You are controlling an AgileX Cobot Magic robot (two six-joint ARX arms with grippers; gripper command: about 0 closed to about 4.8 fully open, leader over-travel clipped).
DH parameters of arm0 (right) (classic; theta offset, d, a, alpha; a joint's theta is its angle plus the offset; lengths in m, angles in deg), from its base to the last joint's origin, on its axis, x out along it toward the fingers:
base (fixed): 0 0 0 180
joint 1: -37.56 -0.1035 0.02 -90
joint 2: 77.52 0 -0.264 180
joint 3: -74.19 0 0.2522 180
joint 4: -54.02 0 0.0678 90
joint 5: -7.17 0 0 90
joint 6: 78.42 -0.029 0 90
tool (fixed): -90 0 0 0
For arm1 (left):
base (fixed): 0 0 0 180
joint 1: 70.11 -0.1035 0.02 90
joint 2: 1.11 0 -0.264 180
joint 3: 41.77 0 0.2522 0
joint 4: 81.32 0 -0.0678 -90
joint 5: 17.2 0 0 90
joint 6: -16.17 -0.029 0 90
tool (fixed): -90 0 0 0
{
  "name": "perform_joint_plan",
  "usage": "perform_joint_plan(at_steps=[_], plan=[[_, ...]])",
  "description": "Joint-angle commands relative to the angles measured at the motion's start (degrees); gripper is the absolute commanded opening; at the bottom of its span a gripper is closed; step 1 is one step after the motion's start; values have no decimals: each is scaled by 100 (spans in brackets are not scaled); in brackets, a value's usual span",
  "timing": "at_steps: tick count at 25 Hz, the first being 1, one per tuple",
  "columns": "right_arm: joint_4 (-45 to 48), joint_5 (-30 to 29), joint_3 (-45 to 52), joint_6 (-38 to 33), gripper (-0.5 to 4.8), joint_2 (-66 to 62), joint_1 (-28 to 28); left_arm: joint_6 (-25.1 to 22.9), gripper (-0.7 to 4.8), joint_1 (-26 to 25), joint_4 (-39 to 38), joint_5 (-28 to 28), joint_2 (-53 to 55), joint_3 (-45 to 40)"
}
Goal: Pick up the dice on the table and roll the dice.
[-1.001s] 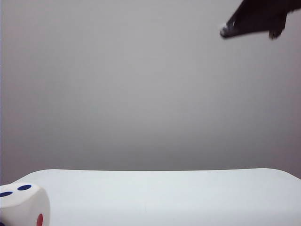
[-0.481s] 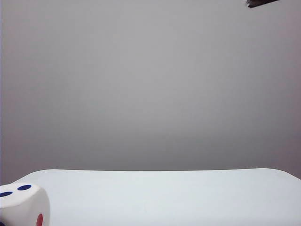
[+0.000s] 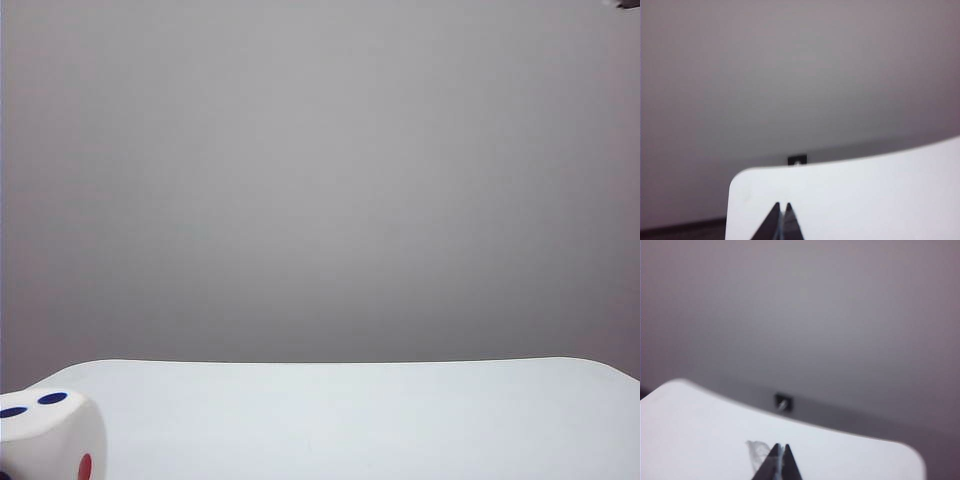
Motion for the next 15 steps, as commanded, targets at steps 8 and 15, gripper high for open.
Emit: perform_joint_plan(at_steps=[8, 15], plan=[[168, 654, 1040, -243, -7, 1950, 321, 275, -6, 4, 1204, 245, -387, -1084], [155, 859, 1624, -656, -7, 2756, 428, 271, -6, 2, 1281, 302, -743, -1362]])
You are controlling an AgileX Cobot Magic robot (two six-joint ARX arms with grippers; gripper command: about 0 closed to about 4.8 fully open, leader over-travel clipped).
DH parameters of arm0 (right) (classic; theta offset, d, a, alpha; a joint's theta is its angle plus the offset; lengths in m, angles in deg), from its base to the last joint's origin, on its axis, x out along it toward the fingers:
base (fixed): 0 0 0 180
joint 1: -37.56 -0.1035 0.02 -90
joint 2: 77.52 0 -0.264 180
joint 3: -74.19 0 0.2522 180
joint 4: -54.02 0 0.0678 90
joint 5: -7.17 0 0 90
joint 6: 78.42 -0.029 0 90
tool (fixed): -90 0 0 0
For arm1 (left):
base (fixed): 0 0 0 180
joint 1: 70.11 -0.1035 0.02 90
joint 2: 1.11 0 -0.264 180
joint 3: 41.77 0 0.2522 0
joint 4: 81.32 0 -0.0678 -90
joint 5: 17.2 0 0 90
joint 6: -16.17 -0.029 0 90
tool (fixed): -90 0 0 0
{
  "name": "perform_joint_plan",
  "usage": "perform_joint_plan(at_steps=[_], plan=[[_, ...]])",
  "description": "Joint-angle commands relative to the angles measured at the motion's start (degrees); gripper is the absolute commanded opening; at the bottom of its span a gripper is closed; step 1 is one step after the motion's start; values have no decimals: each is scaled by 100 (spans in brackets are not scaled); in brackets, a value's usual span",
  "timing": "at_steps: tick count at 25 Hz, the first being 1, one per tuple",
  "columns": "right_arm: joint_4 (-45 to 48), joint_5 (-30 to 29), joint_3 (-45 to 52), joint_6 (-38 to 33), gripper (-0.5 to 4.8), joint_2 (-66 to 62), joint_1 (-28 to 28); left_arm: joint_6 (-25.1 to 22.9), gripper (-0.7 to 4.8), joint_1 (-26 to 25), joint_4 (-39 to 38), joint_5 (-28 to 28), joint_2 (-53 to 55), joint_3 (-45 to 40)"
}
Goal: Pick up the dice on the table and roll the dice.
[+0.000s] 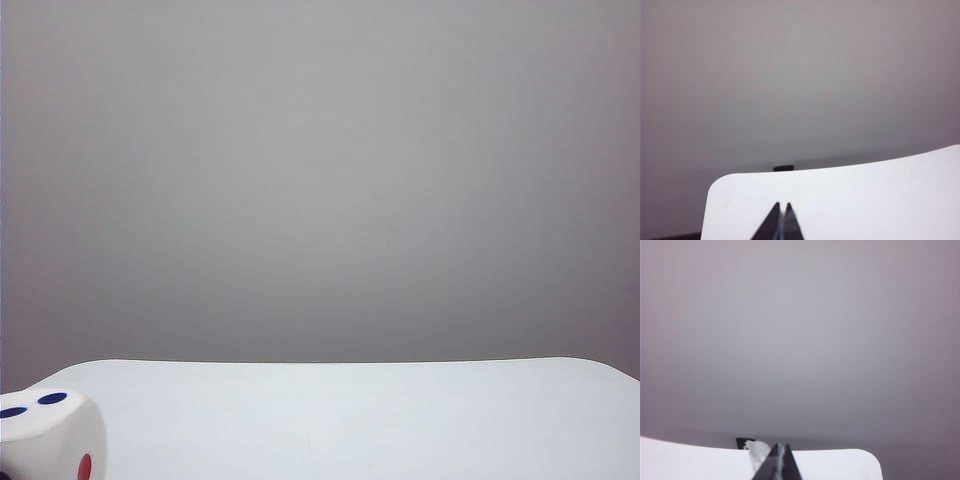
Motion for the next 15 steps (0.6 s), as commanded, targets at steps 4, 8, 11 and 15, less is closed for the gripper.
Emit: perform_joint_plan(at_steps=[4, 8, 11, 15], plan=[[85, 186, 476, -376, -7, 297, -11, 114, -6, 0, 461, 518, -490, -393], [109, 192, 658, -374, -7, 299, -7, 229, -6, -9, 496, 514, -472, -564], [125, 573, 892, -369, -6, 299, -9, 170, -6, -9, 503, 334, -472, -728], [146, 684, 1130, -372, -6, 299, -9, 70, -6, -7, 505, 258, -472, -863]])
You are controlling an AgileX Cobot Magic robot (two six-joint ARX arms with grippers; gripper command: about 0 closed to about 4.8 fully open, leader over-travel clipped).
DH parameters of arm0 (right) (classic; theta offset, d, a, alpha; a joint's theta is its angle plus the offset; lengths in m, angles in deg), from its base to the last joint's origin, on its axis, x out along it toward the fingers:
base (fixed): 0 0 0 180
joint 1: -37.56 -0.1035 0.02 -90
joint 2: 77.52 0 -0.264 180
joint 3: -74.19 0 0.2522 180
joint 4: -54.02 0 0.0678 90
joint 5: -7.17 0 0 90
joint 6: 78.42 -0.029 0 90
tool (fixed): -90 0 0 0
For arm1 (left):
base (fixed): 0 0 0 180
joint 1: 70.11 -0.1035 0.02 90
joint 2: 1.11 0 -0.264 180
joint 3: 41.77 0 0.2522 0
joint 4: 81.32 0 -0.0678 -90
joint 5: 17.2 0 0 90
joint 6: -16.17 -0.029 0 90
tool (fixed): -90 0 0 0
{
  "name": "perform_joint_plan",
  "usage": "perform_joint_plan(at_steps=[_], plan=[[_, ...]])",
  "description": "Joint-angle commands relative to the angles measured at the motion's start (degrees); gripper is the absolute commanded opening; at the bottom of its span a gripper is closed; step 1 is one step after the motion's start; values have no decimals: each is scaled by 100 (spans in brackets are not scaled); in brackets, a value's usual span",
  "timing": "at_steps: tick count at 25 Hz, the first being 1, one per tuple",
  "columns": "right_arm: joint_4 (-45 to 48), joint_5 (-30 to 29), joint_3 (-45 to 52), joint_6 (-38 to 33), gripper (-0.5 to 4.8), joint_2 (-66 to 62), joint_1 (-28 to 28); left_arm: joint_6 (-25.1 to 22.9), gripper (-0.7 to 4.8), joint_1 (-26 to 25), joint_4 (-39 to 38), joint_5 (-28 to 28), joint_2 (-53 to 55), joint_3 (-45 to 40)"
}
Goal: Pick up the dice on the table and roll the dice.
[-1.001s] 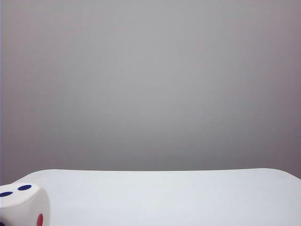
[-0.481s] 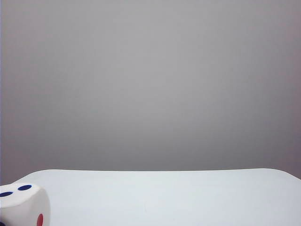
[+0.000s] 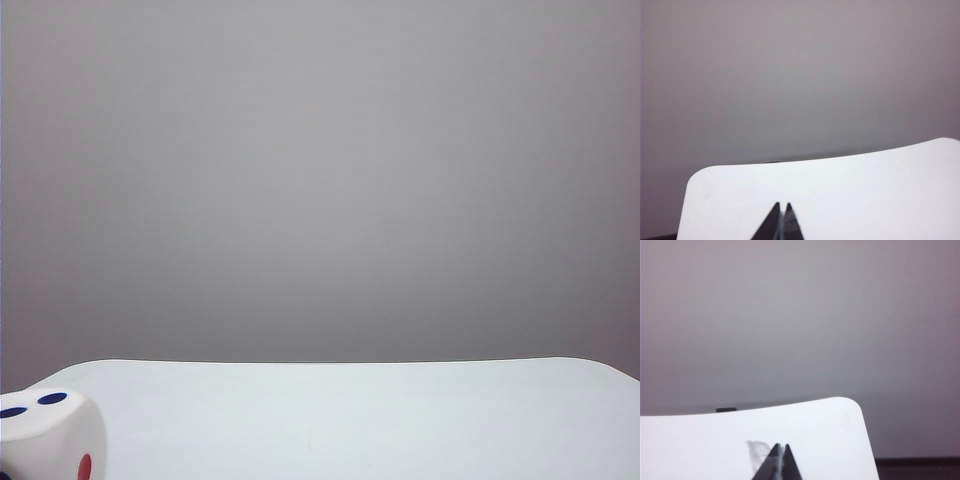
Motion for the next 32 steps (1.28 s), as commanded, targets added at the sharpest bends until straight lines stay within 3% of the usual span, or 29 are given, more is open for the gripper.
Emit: perform_joint_plan(at_steps=[1, 10, 21, 32], plan=[[98, 57, 122, -17, -6, 4, -4, -79, -6, -4, 87, -24, -2, -61], [83, 57, 431, -22, -6, 4, -4, -179, -6, -4, 83, -24, -2, -348], [-522, 37, 516, -15, -1, -9, -9, -533, -4, 0, -671, -4, -2, -358], [-520, -74, 516, -17, -1, -7, -9, -426, -2, 0, -743, -476, -2, -358]])
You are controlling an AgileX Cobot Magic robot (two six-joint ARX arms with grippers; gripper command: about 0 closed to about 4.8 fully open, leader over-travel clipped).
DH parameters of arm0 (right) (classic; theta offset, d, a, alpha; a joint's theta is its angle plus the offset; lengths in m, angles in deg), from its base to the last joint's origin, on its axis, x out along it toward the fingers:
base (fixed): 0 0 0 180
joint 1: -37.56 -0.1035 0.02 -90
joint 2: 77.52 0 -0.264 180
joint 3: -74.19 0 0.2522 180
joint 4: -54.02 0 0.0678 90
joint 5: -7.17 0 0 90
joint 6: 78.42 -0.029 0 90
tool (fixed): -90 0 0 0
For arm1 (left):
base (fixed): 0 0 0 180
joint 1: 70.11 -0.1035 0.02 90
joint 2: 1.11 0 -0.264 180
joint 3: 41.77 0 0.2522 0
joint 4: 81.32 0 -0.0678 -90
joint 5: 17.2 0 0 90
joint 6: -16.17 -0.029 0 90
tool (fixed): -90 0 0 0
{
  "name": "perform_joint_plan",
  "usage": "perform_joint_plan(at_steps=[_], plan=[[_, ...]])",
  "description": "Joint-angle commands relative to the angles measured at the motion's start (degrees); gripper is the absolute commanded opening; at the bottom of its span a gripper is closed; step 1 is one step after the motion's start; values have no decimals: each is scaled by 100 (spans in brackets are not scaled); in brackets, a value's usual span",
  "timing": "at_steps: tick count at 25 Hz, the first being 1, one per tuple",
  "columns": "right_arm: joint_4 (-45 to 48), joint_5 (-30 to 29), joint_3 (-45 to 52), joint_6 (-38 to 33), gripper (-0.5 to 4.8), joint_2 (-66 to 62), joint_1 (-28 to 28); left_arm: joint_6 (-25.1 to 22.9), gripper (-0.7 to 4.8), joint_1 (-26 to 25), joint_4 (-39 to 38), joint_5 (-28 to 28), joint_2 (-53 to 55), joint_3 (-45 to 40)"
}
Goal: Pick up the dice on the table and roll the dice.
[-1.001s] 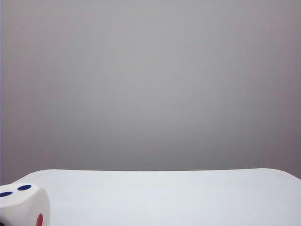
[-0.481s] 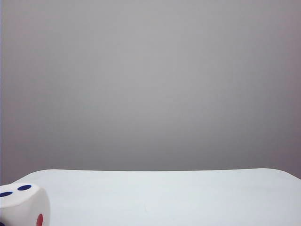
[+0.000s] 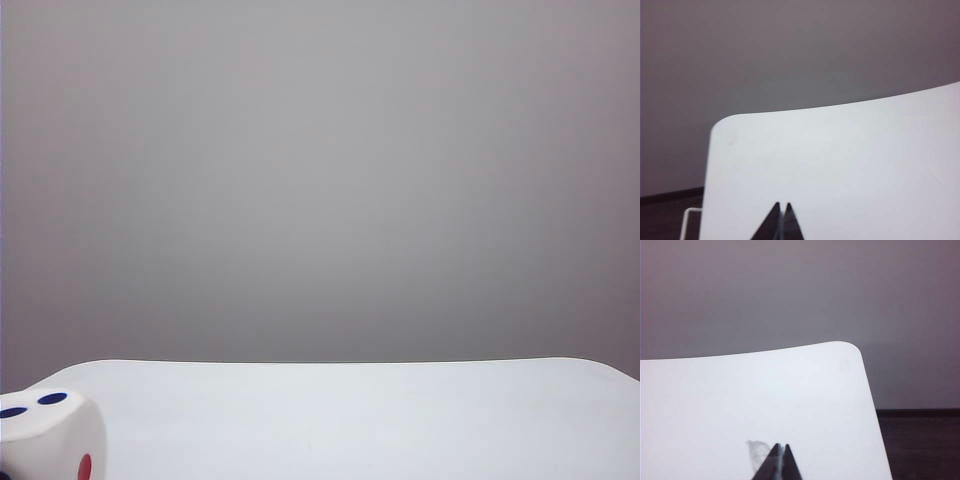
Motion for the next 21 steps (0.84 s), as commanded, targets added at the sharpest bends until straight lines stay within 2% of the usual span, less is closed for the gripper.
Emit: perform_joint_plan(at_steps=[1, 21], plan=[[24, -20, 37, -17, -1, 0, -7, 157, -2, 2, -52, -59, -2, 4], [26, -17, 37, -17, -1, 0, -7, 173, -2, 7, -57, -57, -2, 2]])
